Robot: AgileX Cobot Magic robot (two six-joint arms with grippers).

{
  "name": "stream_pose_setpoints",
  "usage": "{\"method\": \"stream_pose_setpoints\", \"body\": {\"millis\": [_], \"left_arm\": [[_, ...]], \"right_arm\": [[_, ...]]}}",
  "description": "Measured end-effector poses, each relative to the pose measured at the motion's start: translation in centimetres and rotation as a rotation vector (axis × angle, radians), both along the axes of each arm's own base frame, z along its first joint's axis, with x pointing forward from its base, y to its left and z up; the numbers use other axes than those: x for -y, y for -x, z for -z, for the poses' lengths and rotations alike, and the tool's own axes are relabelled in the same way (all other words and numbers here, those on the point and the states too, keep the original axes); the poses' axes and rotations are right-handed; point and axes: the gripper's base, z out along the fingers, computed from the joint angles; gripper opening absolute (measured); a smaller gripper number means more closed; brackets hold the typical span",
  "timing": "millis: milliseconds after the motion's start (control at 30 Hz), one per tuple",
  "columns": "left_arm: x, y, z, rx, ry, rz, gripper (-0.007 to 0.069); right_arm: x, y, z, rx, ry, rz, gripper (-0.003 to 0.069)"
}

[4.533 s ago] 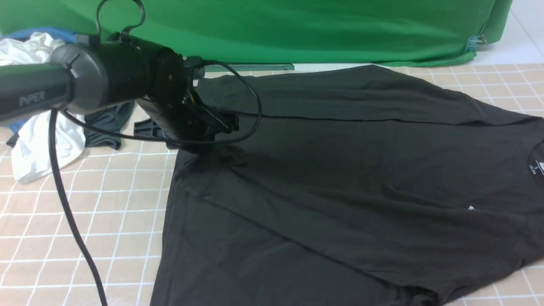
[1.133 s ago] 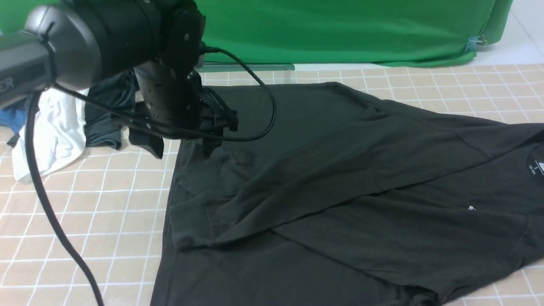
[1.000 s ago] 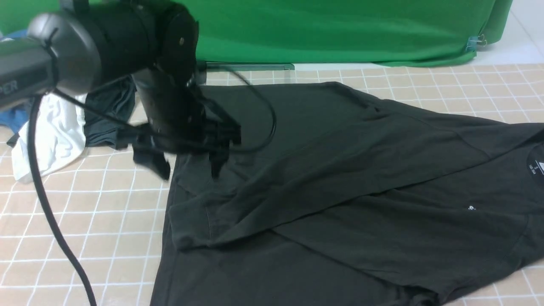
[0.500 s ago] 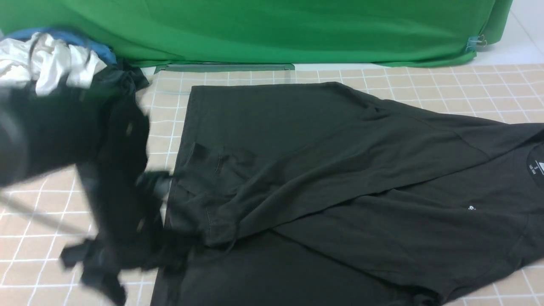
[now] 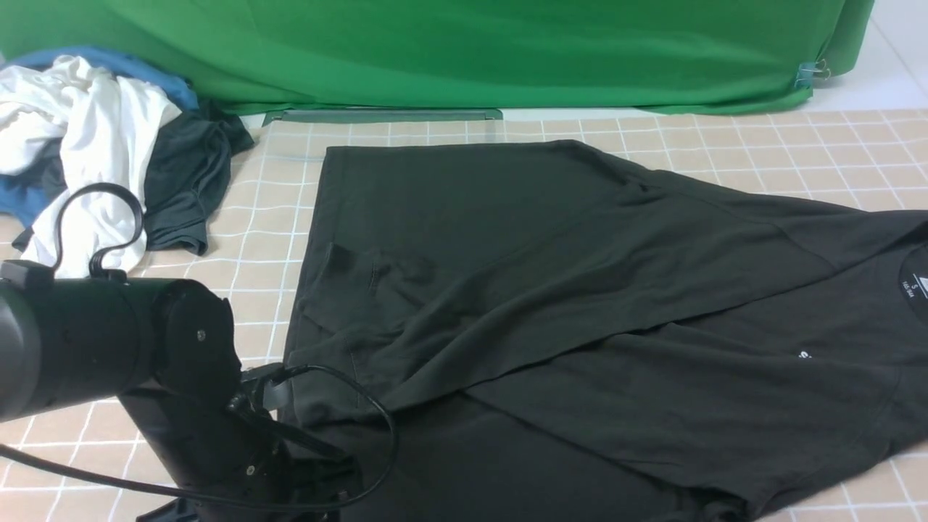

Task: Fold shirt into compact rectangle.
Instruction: 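Grasp the near edge of the shirt at its hem and shoulder corners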

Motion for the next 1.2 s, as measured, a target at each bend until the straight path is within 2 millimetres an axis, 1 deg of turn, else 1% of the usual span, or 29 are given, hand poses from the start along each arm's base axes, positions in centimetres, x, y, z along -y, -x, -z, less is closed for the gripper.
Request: {"method": "stream_pose_setpoints", "body": {"millis": [167, 300, 333, 367, 400, 467, 500, 533, 600, 767, 867, 900, 967, 1067, 1133, 1167, 1200], "left_arm": [[0.0, -0.2, 0.0, 0.020, 0.000, -0.007, 0.0494], [0.0, -0.5, 0.0, 0.055, 0.004, -0.034, 0.0411], [0.0, -0.7, 0.0, 0.075, 0.005, -0.041, 0.0347], [0.0, -0.7, 0.0, 0.078, 0.004, -0.040, 0.0328], [0.0, -0.8, 0.0, 0.092, 0.004, -0.039, 0.0241], [0.0, -1.0, 0.0, 0.117, 0.006, -0.040, 0.0129], [0.1, -1.1, -0.1, 0.129, 0.010, -0.042, 0.0081], [0.1, -1.1, -0.2, 0.141, 0.014, -0.044, 0.0052], [0.0, -1.2, -0.7, 0.180, 0.027, -0.048, 0.0032], [-0.2, -0.6, -2.8, 0.252, 0.059, -0.045, 0.0031], [-0.5, -0.1, -3.9, 0.269, 0.064, -0.033, 0.0031], [-0.5, 0.0, -4.1, 0.275, 0.067, -0.031, 0.0031], [-0.6, 0.2, -4.4, 0.288, 0.068, -0.027, 0.0031], [-0.8, 0.2, -4.5, 0.293, 0.054, -0.011, 0.0031], [-0.8, 0.2, -4.7, 0.295, 0.040, 0.004, 0.0031], [-0.8, 0.2, -4.7, 0.296, 0.040, 0.005, 0.0031], [-0.9, 0.1, -4.8, 0.300, 0.034, 0.012, 0.0031]], "right_arm": [[0.0, 0.0, 0.0, 0.000, 0.001, -0.001, 0.0027], [0.0, 0.0, 0.0, 0.000, 0.001, -0.001, 0.0027], [0.0, 0.0, 0.0, 0.000, 0.001, -0.001, 0.0027], [0.0, 0.0, 0.0, 0.000, 0.001, -0.001, 0.0029], [0.0, 0.0, 0.0, 0.000, 0.001, -0.001, 0.0030], [0.0, 0.0, 0.0, 0.000, 0.001, -0.001, 0.0031], [0.0, 0.0, 0.0, 0.000, 0.001, -0.001, 0.0031], [0.0, 0.0, 0.0, -0.002, 0.001, -0.001, 0.0031], [0.0, 0.1, 0.1, -0.014, 0.001, -0.002, 0.0032], [-0.3, 0.3, 0.4, -0.056, -0.028, -0.016, 0.0033], [-1.5, 0.0, 1.9, -0.122, -0.060, -0.097, 0.0048], [-1.9, -0.2, 2.5, -0.154, -0.063, -0.128, 0.0060], [-3.5, -0.8, 3.7, -0.214, -0.054, -0.222, 0.0118], [-6.2, -1.4, 5.3, -0.280, 0.000, -0.371, 0.0274], [-8.1, -1.5, 6.7, -0.335, 0.075, -0.473, 0.0380], [-8.3, -1.5, 6.9, -0.340, 0.084, -0.481, 0.0380], [-9.4, -1.5, 7.9, -0.379, 0.155, -0.530, 0.0437]]}}
